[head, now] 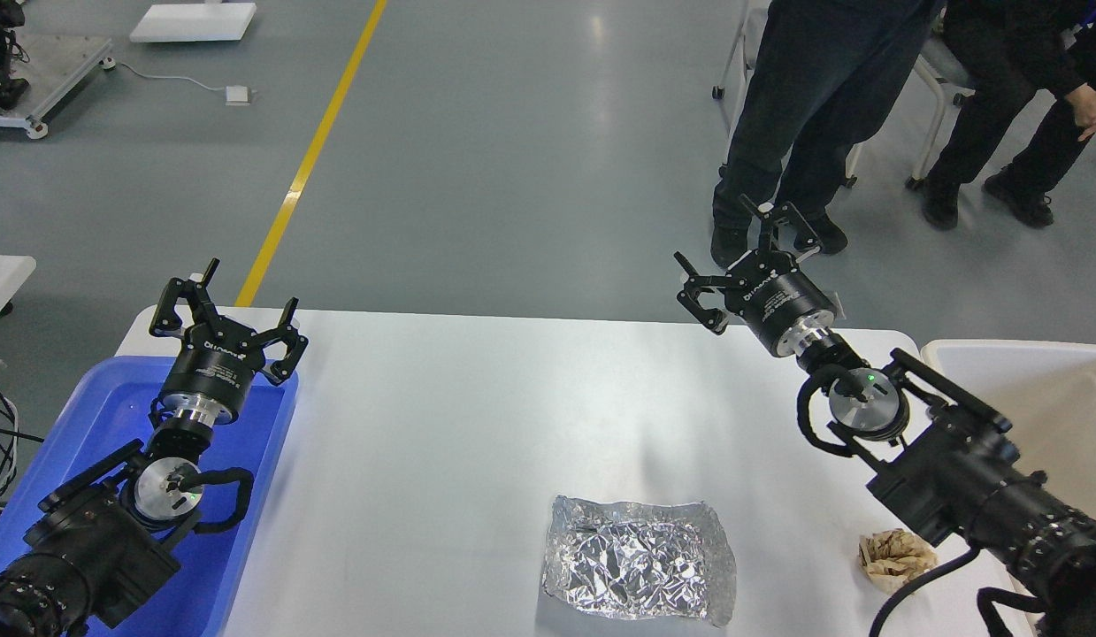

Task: Tidy desktop
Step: 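Raise the right gripper and swing it outward away from the table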

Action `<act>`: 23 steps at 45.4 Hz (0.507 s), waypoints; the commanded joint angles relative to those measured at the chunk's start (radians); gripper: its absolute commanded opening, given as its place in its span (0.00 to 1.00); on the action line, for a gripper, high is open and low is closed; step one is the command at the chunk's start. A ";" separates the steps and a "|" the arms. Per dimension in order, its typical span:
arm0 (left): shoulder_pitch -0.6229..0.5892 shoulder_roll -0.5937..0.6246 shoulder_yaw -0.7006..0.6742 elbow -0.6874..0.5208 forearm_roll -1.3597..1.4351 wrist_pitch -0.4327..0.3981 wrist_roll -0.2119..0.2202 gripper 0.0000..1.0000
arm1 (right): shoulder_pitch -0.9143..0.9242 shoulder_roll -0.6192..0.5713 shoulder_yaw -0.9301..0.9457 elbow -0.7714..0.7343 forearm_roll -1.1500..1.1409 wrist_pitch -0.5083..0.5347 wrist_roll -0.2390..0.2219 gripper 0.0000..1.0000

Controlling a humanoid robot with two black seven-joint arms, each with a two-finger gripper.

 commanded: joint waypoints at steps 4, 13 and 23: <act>0.000 0.000 0.000 0.000 0.000 0.000 0.000 1.00 | -0.036 -0.331 -0.060 0.389 -0.149 0.003 0.001 1.00; 0.000 0.000 0.000 0.000 0.000 0.000 0.000 1.00 | -0.064 -0.500 -0.066 0.570 -0.261 0.001 0.001 1.00; 0.000 0.000 0.000 0.000 0.000 0.000 0.000 1.00 | -0.089 -0.626 -0.126 0.765 -0.479 -0.013 0.001 1.00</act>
